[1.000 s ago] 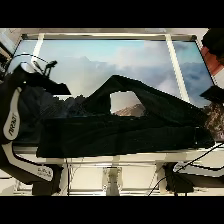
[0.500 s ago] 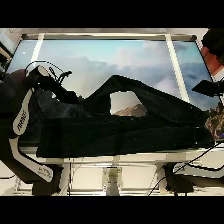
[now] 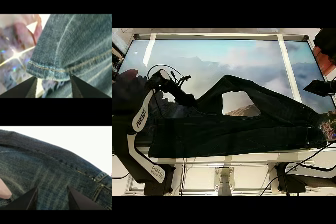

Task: Fold the clothes and pants, and hang the long-sleeved shirts on hangers.

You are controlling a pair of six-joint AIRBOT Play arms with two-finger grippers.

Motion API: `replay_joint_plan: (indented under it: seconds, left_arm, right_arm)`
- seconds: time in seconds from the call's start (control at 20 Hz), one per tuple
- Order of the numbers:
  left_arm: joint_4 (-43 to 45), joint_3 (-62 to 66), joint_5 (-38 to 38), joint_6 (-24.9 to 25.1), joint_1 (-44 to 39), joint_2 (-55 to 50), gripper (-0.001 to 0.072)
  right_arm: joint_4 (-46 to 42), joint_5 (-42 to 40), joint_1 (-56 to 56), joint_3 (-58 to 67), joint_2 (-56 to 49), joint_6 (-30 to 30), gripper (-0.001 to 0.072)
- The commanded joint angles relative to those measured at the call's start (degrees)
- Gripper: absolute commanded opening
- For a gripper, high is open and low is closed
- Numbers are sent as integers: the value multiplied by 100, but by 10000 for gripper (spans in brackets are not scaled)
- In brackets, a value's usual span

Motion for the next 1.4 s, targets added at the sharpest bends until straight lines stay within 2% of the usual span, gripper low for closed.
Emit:
replay_joint_plan:
  seconds: [0.0, 0.15, 0.2, 0.25, 0.45, 0.65, 0.95, 1.05, 1.2, 1.25, 1.35]
  left_arm:
    - [-9, 4, 450, -13, -149, -96, 403]
    - [-11, 4, 964, -111, -236, -155, 164]
    - [-11, 9, 1165, -168, -264, -146, 61]
    - [-11, 28, 1257, -181, -278, -127, 19]
    - [297, 190, 1370, -382, -125, 393, 18]
    - [1062, 710, 1471, -927, 348, 1547, 17]
    - [2057, 1163, 1344, -1307, 916, 3268, 17]
    - [2398, 1163, 997, -1386, 1080, 3523, 17]
    - [3136, 1163, -94, -1379, 1392, 3449, 18]
    - [3318, 1163, -369, -1368, 1523, 3359, 18]
    - [3377, 1163, -627, -1320, 1864, 3156, 18]
  right_arm:
    - [2, 4, 2, 2, 2, 2, 411]
    - [0, 7, 2, 2, 2, 2, 411]
    - [0, 7, 2, 2, 2, 2, 411]
    - [0, 11, 2, 2, 2, 2, 411]
    - [0, 81, 2, 2, 2, 2, 411]
    - [2, 201, 2, 2, 2, 2, 411]
    - [0, 365, 2, 0, 2, -7, 411]
    - [-15, 409, 2, 0, 2, -42, 412]
    - [-341, 380, 2, 0, -4, -39, 416]
    - [-507, 319, 2, 0, -7, -37, 459]
    - [-745, 138, 2, 0, -9, -26, 468]
